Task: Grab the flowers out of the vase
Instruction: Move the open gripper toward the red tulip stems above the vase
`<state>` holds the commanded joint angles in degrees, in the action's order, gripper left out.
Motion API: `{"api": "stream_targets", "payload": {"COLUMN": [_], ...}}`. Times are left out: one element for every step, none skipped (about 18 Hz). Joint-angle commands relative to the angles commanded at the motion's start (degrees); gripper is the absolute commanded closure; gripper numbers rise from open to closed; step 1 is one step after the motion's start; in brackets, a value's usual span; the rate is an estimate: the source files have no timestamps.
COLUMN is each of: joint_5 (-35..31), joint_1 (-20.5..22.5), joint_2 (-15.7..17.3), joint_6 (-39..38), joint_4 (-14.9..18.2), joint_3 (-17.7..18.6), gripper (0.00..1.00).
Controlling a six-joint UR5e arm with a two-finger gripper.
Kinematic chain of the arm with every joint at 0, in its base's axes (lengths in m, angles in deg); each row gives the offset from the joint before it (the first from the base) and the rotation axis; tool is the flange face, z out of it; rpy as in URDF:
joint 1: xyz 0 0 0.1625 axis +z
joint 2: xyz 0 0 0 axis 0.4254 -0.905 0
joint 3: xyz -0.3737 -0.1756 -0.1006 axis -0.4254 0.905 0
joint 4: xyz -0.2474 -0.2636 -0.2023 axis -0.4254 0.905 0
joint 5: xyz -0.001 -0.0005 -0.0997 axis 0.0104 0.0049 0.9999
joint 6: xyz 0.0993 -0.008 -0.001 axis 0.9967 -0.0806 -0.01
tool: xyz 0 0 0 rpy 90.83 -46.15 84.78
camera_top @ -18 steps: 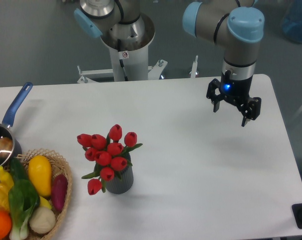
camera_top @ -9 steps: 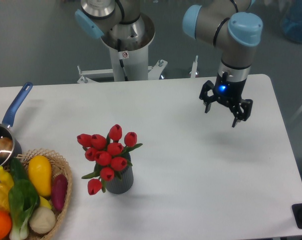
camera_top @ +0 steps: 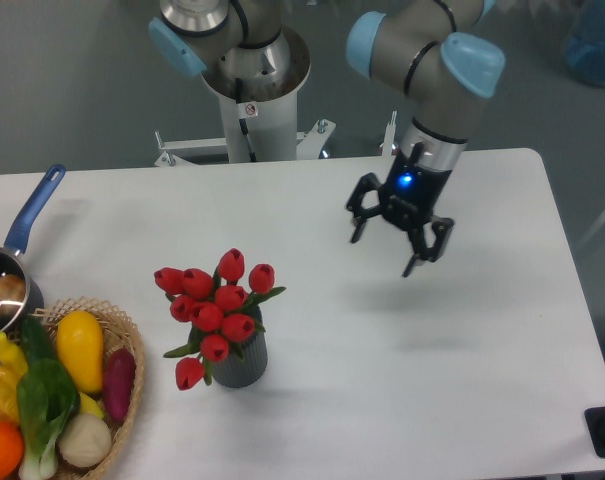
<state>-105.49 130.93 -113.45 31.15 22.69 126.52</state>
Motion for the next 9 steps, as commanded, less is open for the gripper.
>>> {"api": "stream_targets", "payload": {"joint_5": [1.50, 1.87, 2.30, 2.57, 2.92, 3.97, 5.98, 8.26, 10.29], "joint_1": [-0.80, -1.33, -2.38, -3.26, -3.53, -3.62, -3.62, -3.62, -3.62], "joint_2": [-0.18, -0.44, -0.44, -0.35, -0.35, -0.44, -0.62, -1.05, -1.32], "joint_6": [-1.68, -2.22, -2.40, -2.57, -3.10, -3.62, -3.72, -3.80, -3.80], "joint_4": [-0.09, -0.09, -0.09, 0.00, 0.00, -0.09, -0.09, -0.18, -0.18], "joint_3": [-0.26, -0.35, -0.44, -0.36, -0.35, -0.35, -0.35, -0.35, -0.44], "gripper": [0.00, 0.00, 0.00, 0.00, 0.00, 0.00, 0.00, 0.00, 0.00]}}
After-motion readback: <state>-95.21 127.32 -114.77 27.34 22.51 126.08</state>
